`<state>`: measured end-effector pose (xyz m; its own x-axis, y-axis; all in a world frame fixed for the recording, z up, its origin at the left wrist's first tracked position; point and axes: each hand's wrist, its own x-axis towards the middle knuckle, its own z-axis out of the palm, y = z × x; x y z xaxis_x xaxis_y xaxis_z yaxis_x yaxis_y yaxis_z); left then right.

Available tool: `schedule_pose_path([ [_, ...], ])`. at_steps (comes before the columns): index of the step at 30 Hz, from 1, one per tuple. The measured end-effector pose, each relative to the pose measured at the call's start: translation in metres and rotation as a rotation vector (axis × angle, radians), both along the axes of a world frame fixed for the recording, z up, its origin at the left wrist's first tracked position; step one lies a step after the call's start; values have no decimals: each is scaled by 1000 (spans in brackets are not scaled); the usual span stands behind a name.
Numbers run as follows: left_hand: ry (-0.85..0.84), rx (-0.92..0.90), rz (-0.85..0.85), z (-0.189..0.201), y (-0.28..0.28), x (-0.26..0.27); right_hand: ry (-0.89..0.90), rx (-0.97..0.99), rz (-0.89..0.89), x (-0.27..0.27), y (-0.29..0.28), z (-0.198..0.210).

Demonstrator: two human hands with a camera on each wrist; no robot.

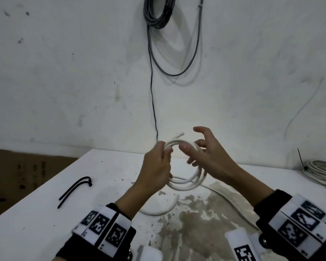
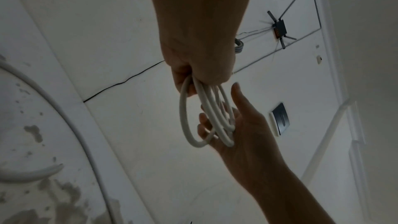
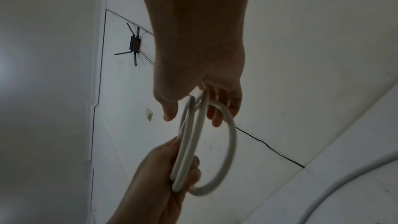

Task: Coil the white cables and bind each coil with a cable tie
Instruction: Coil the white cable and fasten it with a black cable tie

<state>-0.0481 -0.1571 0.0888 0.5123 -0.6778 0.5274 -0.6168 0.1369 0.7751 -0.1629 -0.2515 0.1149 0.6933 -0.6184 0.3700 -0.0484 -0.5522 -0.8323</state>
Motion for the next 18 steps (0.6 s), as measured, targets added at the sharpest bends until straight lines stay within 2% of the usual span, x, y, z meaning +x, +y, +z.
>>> schedule_pose_path([
  [3, 82, -60, 96, 5, -2, 5, -80, -88, -55, -3, 5, -14],
  [6, 145, -89, 107, 7, -4, 0, -145, -159, -25, 2, 12, -26],
  [14, 212, 36, -146, 12, 7, 0, -196, -318, -90, -5, 4, -20],
  [16, 201, 40, -151, 8, 7, 0, -215, -293, -80, -6, 4, -18],
  [18, 277, 2, -194, 4, 7, -1, -267, -175, -41, -6, 6, -17],
])
